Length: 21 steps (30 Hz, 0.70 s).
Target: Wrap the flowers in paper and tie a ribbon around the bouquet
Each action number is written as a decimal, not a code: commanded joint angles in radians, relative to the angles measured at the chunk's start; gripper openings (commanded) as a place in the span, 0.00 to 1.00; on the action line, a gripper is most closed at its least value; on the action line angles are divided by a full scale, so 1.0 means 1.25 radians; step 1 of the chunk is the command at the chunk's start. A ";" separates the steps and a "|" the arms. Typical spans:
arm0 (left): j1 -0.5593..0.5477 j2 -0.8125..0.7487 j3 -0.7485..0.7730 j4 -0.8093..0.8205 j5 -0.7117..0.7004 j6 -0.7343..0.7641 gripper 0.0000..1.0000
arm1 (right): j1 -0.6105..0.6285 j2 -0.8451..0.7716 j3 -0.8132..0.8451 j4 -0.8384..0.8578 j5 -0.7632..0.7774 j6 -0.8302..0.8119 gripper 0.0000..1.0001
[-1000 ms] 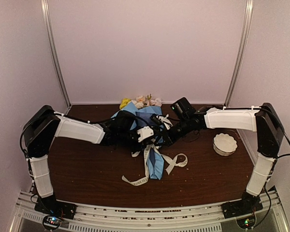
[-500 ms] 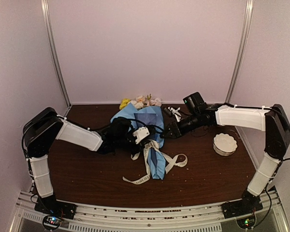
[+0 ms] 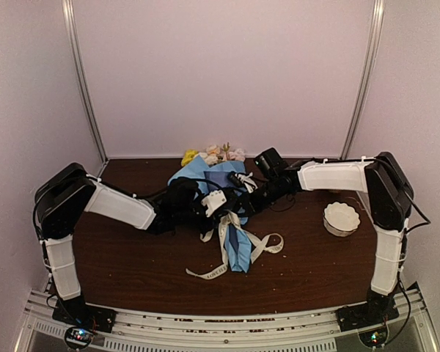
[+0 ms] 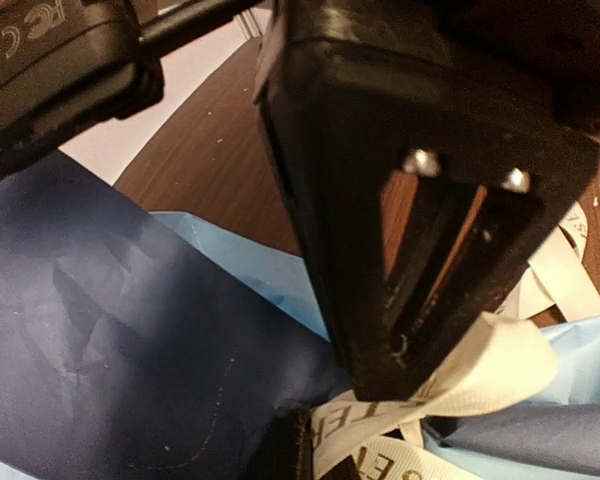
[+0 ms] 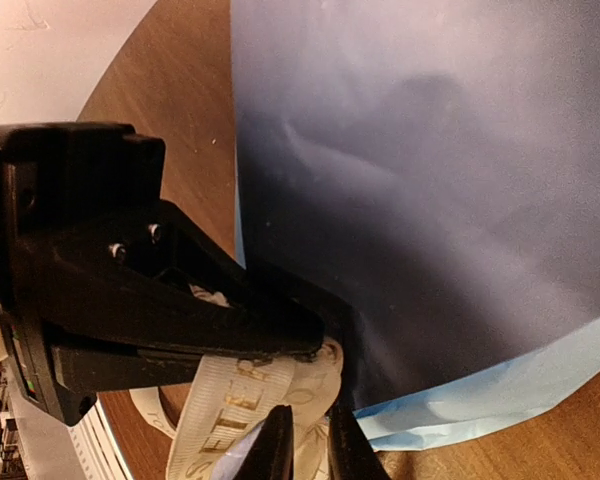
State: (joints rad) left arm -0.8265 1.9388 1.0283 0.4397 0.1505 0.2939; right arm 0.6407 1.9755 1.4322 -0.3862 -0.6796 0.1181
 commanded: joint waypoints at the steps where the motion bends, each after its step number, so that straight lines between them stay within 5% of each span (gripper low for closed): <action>1: 0.005 -0.024 -0.009 0.034 -0.013 -0.015 0.00 | 0.013 -0.005 0.001 -0.009 -0.031 -0.031 0.16; 9: 0.005 -0.024 -0.010 0.039 -0.014 -0.026 0.00 | 0.024 0.008 0.002 0.010 0.004 -0.015 0.24; 21: 0.005 -0.026 -0.014 0.047 -0.004 -0.036 0.00 | 0.038 0.039 0.030 0.015 0.055 -0.012 0.22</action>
State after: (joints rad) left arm -0.8265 1.9388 1.0225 0.4477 0.1390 0.2642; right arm 0.6750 2.0029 1.4345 -0.3840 -0.6266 0.1040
